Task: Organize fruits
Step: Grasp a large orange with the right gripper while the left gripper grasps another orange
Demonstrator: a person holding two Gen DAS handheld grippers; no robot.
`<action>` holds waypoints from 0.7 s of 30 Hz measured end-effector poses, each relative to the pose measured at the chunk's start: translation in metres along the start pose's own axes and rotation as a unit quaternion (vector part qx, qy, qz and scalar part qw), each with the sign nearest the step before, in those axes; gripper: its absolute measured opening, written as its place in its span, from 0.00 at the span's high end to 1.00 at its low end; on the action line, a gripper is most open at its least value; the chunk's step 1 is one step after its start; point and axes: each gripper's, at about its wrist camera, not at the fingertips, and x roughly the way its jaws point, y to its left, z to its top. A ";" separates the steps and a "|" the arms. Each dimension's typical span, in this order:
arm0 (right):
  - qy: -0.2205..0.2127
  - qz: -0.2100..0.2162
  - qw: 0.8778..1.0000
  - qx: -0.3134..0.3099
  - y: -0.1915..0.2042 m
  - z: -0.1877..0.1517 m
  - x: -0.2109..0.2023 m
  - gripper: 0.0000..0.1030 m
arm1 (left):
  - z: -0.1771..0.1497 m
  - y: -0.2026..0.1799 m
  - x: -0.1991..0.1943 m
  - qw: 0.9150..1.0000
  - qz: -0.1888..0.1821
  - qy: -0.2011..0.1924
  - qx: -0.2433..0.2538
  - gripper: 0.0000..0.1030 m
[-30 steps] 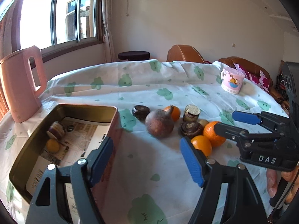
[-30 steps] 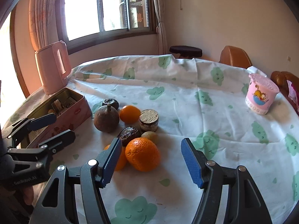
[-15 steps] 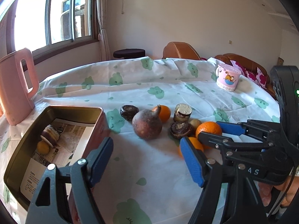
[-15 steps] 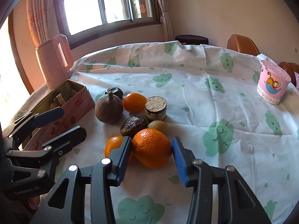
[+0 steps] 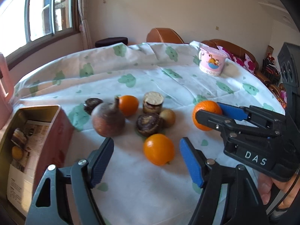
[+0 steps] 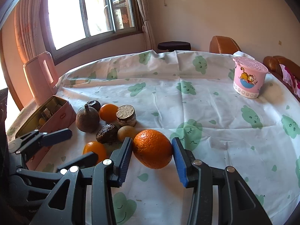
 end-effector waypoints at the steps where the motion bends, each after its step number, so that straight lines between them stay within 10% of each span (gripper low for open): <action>1: 0.000 0.001 1.000 0.001 0.000 0.000 0.000 0.56 | 0.000 -0.001 0.003 1.000 -0.006 0.006 0.001 0.36; 7: 0.004 0.007 1.000 0.002 -0.002 0.000 0.002 0.56 | -0.001 -0.007 0.017 0.998 -0.037 0.043 0.000 0.63; 21: -0.023 0.025 0.999 -0.001 0.000 -0.002 -0.009 0.56 | -0.001 0.006 -0.004 0.999 -0.018 -0.016 -0.028 0.63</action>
